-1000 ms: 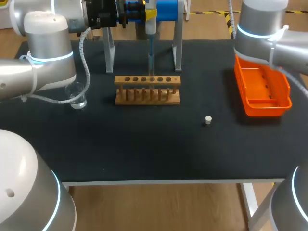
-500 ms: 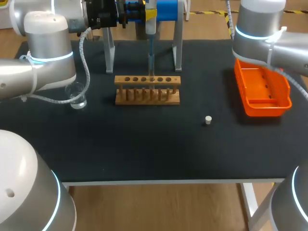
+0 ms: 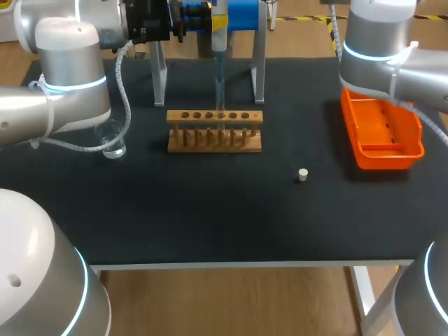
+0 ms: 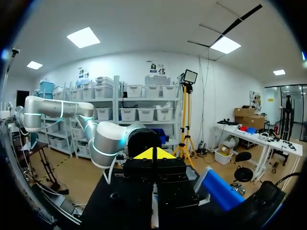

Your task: Invert the test tube, pick up the pipette, mount the tip to pipette, aspirate from beaker and dispense into the tube, eject the tip, return the pipette, and cap with the stopper.

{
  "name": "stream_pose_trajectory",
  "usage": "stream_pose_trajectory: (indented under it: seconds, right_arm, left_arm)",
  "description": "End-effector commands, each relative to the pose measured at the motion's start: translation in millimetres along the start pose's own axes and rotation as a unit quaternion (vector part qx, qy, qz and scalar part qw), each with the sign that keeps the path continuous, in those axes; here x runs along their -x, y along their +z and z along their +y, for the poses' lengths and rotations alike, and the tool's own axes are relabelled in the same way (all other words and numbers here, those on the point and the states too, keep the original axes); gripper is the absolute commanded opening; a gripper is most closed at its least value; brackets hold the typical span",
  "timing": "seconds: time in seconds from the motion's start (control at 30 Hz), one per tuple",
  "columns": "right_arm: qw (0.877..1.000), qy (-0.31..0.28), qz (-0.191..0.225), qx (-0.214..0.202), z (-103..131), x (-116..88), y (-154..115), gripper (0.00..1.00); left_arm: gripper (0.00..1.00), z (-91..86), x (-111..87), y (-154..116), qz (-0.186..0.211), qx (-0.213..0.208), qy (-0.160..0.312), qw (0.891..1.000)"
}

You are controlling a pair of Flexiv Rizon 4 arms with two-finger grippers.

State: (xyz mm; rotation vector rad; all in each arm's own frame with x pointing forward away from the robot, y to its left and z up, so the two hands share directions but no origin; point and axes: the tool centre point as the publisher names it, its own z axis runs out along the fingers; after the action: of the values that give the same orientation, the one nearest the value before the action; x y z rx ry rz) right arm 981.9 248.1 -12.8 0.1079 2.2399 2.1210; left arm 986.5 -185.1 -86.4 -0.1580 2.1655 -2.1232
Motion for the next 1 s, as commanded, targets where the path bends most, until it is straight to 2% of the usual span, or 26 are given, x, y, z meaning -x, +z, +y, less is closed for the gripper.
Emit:
stream_pose_trajectory:
  seconds: [0.03,1.0]
  right_arm:
    - [1.0,0.002,0.002,-0.003,-5.5,-0.7,-1.0,0.0]
    - [1.0,0.02,0.007,-0.013,-27.3,4.0,2.8,0.0]
  left_arm:
    - [0.0,-2.7,1.7,0.9,0.0,-0.001,0.001,1.0]
    - [0.0,-2.7,1.7,0.9,0.0,-0.001,0.001,1.0]
